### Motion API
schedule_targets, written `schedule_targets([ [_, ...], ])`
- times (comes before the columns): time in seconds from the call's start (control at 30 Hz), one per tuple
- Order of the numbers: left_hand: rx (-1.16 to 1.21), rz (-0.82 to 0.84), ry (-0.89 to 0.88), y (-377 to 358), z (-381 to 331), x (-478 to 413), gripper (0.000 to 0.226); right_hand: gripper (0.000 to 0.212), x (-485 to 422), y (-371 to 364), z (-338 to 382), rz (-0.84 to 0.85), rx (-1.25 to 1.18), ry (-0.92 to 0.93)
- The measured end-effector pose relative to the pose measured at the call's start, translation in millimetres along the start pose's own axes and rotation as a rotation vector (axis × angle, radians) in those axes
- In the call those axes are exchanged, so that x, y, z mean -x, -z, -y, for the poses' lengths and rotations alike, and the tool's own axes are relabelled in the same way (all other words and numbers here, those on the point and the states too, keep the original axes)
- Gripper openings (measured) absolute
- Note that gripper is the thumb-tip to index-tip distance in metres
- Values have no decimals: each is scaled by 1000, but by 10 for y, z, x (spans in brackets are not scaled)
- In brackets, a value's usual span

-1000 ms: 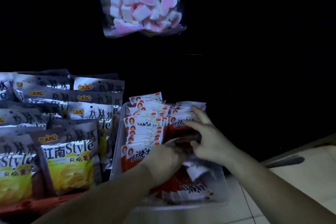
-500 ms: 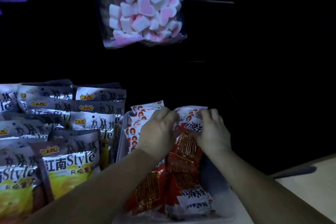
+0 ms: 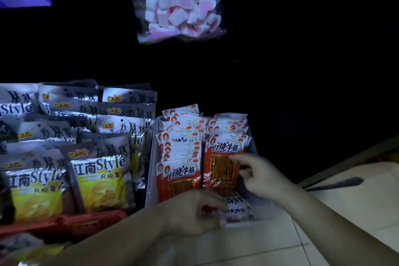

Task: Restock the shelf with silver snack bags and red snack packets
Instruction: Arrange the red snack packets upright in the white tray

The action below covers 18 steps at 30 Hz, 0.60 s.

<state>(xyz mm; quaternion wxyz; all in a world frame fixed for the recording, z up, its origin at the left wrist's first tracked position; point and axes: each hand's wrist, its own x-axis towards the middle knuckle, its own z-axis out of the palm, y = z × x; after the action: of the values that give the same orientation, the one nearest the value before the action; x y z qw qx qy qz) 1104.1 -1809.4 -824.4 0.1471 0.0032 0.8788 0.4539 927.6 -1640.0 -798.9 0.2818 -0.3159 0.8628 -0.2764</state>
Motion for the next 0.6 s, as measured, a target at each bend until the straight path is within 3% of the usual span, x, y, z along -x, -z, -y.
schedule_targets([
  [0.1, -27, -23, -37, -28, -59, -99, 38, 73, 204, 55, -15, 114, -119, -28],
  [0.2, -81, -42, -16, -24, -97, -231, 37, 73, 396, 38, -50, 212, -148, -43],
  [0.33, -256, -26, 11, -90, -31, -340, 23, 59, 504, -80, -127, 157, -25, -89],
  [0.4, -262, -95, 8, -101, 13, -379, 21, 49, 509, -165, -112, 95, 109, -76],
  [0.47, -239, -232, 11, -33, 5, -396, 13, 59, 496, -189, -47, -1, 162, -23],
  [0.6, -144, -506, -6, 245, 2, -559, 14, 98, 349, -126, 68, -130, 273, 91],
])
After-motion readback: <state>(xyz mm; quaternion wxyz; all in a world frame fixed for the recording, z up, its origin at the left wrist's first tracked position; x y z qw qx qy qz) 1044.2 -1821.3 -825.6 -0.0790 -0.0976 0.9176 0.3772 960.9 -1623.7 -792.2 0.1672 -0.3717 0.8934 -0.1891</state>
